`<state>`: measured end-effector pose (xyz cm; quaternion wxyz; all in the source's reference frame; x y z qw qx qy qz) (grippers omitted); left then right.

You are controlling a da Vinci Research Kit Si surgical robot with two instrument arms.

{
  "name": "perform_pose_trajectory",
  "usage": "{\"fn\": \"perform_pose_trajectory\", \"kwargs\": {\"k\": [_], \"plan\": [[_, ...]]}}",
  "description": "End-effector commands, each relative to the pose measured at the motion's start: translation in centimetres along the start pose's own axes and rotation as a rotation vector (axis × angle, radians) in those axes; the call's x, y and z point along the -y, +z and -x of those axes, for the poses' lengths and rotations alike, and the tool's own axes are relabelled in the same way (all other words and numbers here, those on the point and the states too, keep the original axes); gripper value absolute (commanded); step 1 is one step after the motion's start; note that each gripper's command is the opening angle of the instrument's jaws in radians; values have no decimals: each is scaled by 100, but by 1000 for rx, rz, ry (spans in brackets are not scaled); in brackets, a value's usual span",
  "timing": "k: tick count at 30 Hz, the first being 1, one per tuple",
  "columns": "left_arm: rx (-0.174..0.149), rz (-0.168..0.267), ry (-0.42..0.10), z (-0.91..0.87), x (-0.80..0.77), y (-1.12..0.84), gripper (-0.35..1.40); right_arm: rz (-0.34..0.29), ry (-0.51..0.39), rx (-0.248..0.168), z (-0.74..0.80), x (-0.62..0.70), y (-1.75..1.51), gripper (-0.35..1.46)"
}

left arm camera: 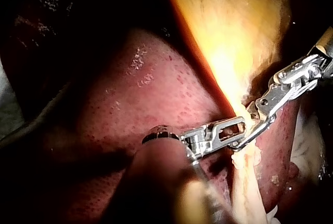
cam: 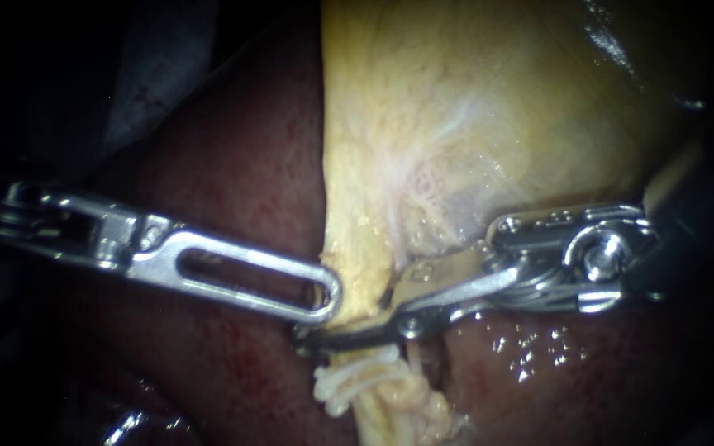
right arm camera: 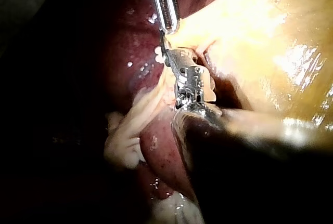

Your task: Clipping third clip left tube

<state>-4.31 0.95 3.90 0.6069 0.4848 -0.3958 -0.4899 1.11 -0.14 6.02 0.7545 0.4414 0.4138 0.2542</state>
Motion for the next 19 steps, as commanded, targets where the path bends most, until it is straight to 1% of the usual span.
{"fn": "perform_pose_trajectory", "kwargs": {"k": [1,5,19], "plan": [[0,0,0,0,0,0,-35,-1,4,-1,2,0,1,-35],[0,0,0,0,0,0,-35,-2,6,1,6,0,4,-35],[0,1,1,1,-2,2,-35,-6,15,4,7,1,5,-35]]}}
